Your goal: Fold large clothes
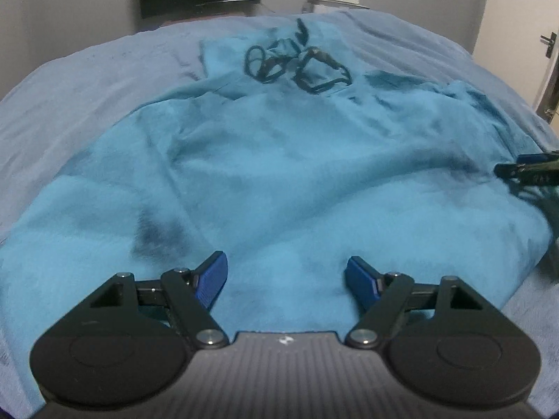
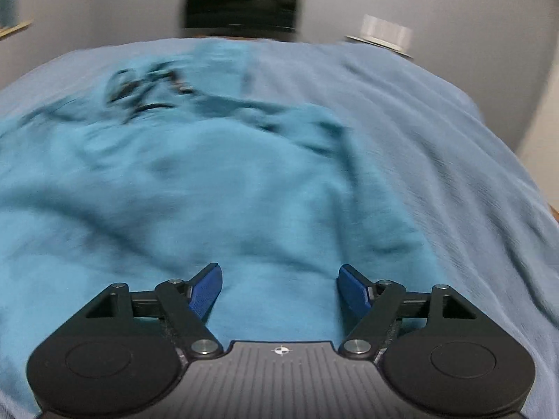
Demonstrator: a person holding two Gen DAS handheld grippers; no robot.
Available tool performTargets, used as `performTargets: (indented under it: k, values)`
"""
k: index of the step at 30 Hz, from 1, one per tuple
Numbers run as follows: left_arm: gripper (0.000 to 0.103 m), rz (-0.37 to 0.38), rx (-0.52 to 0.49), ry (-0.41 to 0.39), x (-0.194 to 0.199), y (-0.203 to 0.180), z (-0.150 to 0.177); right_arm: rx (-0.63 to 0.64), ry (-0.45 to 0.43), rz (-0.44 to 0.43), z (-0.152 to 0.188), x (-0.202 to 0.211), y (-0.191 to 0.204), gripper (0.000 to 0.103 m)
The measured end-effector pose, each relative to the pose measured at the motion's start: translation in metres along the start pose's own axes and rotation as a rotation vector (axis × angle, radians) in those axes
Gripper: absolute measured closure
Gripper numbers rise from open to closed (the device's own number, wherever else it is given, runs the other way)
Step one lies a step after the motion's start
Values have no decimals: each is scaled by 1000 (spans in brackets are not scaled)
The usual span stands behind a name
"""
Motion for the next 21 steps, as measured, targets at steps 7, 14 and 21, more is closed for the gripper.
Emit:
performTargets:
  k: [7,14,21]
  values:
    - [27,-35,58,-47,30,13,8,-116,-32,-70,11,21,-12,30]
    - [26,5,325,-76,53,63,27,-261,0,-81,29,40,-41,30]
    - [26,-38,362,-36,48,71,32,-424,68,-107,49,31,-67,29]
Point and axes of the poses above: each gripper's, at about its wrist camera, not at the fingertips, and x roughly against the way its jaws point, y to its left, z to its underside, the point moved 6 cm from there along -x, roughly the way its jaws point, and after that the axes turned 13 degrees about y, right-handed, at the moved point
